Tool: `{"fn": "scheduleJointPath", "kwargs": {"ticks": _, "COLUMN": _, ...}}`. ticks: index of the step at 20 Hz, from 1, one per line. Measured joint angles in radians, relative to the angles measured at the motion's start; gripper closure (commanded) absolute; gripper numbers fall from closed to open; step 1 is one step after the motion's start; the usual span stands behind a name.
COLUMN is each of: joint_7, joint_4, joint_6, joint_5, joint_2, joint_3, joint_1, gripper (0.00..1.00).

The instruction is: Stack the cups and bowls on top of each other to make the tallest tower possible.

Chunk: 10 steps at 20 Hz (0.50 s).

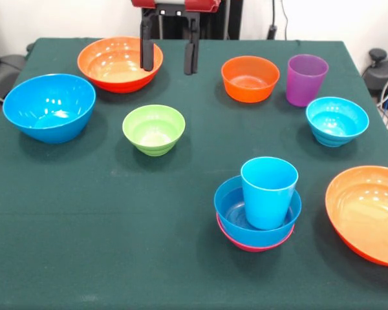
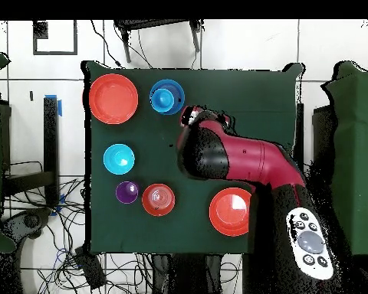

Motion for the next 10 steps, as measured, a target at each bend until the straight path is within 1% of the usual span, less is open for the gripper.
{"fn": "scheduleJointPath", "kwargs": {"ticks": 6, "joint_7": 0.000, "joint_4": 0.002, "joint_6": 0.005, "joint_5": -0.030, "joint_2": -0.002, "joint_3": 0.034, "joint_1": -0.010, "gripper": 0.00}}
{"fn": "scheduleJointPath", "kwargs": {"ticks": 10, "joint_7": 0.000, "joint_4": 0.001, "joint_6": 0.032, "joint_5": -0.043, "joint_2": 0.000, "joint_3": 0.070, "joint_1": -0.023, "gripper": 0.00}}
